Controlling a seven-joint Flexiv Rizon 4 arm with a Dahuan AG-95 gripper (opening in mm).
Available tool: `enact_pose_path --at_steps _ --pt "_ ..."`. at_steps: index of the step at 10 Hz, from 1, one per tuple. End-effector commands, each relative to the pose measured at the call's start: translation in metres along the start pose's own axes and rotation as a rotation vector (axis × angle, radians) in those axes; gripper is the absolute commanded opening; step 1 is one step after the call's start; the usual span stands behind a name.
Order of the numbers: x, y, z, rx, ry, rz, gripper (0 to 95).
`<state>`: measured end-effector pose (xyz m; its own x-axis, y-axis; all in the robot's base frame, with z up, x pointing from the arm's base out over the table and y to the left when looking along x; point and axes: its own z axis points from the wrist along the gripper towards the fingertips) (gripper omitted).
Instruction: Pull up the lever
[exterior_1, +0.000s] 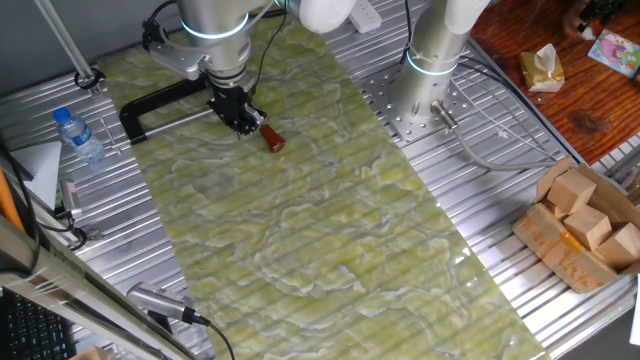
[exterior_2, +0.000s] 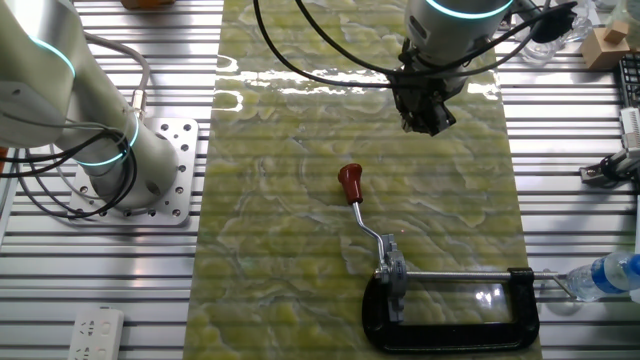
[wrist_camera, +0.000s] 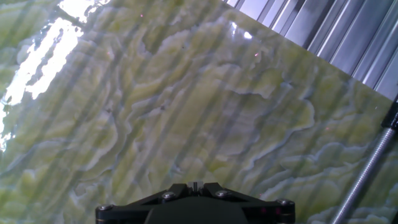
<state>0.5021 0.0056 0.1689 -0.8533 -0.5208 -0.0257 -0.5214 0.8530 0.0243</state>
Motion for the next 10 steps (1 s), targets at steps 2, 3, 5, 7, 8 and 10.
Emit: enact_pose_path --at_steps 2,3,5,7,8,10 --pt "0.0001 0.0000 0.0002 0.003 0.003 0.000 0.0" --pt "0.0001 0.0000 0.0002 0.003 0.002 -0.001 0.0" --pt "0.0001 0.0000 0.0002 0.003 0.002 -0.002 0.0" --pt "0.0001 0.0000 0.0002 0.004 0.003 -0.001 0.0" --pt "0.0001 0.0000 0.0002 0.004 0.003 -0.002 0.0" --pt "0.0001 -0.0001 0.0003 0.015 0.015 -0.012 0.0"
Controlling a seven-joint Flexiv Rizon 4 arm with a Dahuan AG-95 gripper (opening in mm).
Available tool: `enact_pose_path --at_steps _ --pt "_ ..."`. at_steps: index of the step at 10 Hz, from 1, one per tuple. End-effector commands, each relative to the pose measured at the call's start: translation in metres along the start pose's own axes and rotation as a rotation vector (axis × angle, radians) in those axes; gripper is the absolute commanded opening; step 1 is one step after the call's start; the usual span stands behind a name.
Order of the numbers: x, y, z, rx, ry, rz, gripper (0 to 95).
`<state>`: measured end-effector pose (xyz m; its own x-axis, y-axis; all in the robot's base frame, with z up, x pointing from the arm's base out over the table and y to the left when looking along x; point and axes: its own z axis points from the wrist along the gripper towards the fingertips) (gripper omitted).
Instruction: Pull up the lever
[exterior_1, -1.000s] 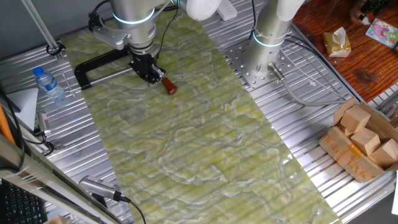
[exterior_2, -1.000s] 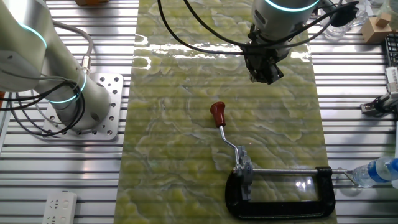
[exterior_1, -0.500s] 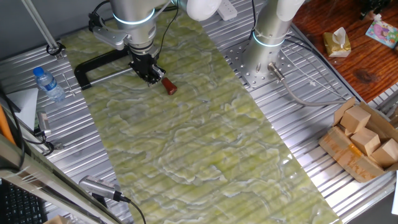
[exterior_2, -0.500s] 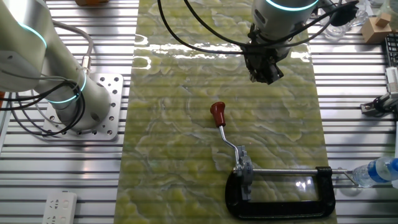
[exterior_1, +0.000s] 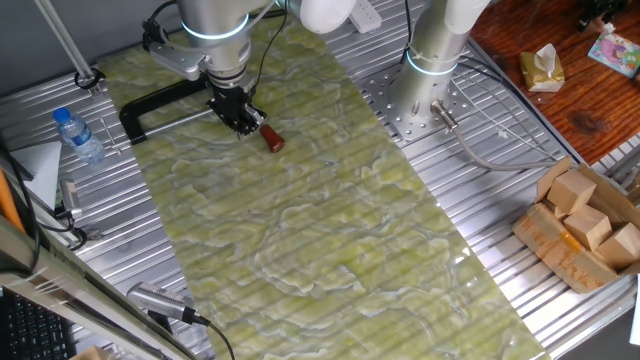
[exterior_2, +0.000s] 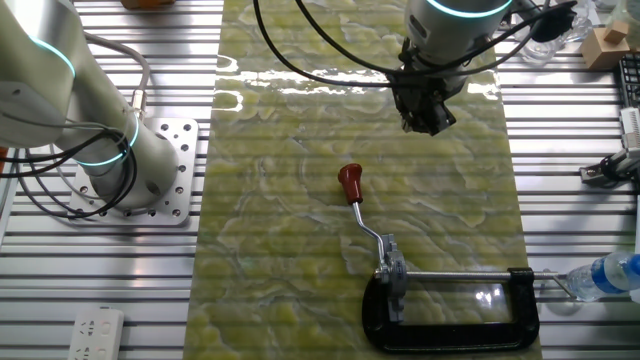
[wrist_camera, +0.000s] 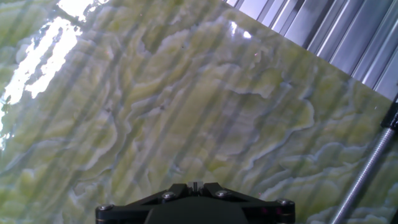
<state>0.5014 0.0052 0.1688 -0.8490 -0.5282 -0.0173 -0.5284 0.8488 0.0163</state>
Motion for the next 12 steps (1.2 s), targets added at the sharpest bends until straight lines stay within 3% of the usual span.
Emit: enact_pose_path --at_steps 1,12 --pt "-0.0007 -0.0001 0.0001 0.005 0.003 -0.004 0.0" --pt "-0.0011 0.0001 0.0004 0.009 0.005 -0.003 0.0"
